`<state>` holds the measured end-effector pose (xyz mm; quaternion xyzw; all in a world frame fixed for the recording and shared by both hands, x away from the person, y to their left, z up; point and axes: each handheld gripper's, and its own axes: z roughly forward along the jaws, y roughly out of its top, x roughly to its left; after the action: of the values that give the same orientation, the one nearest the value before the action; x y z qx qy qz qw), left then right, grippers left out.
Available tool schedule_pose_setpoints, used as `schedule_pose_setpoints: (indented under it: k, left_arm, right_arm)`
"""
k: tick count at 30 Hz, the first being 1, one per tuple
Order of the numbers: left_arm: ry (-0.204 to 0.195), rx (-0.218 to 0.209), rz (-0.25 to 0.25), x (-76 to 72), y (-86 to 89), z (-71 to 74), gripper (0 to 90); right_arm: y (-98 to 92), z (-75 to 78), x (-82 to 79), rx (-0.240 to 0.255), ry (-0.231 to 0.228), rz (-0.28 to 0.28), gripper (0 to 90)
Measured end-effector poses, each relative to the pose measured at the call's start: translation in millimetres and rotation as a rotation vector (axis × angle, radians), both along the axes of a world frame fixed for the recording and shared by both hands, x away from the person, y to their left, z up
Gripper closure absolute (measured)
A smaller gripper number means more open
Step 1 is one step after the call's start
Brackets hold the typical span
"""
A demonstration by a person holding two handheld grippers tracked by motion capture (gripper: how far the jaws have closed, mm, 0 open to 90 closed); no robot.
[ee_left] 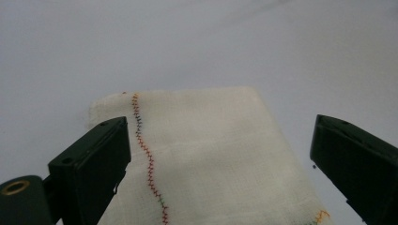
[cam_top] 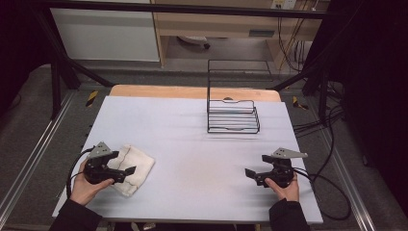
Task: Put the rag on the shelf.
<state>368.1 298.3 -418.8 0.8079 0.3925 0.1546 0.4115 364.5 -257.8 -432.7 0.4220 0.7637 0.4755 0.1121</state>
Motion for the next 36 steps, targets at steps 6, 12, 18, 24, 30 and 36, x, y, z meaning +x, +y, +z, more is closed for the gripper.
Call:
schedule_pose_setpoints:
  k: [6,12,18,24,30,36]
  left_arm:
    - [0.001,0.001,-0.001,-0.8,-4.2,1.2,5.9]
    - [0.009,0.012,-0.004,-1.3,-10.4,1.7,7.9]
    - [0.027,0.045,-0.023,-2.8,-27.1,0.2,13.7]
    - [0.038,0.091,-0.038,-5.9,-44.5,-3.5,23.2]
    - [0.051,0.115,-0.036,-10.6,-54.8,-6.9,45.3]
    - [0.090,0.147,-0.048,-13.3,-61.4,-10.2,57.8]
  right_arm:
    - [-0.5,0.6,-0.5,-0.001,0.002,-0.004,0.6]
    - [0.2,0.3,-0.5,-0.006,0.005,-0.006,0.6]
    - [0.5,0.0,-0.8,-0.009,0.005,-0.007,0.6]
    - [1.0,-0.7,-0.7,-0.014,0.007,-0.004,0.6]
    - [0.9,-0.2,-0.7,-0.012,0.010,-0.006,0.6]
    - [1.1,-0.9,-0.4,-0.019,0.008,-0.004,0.6]
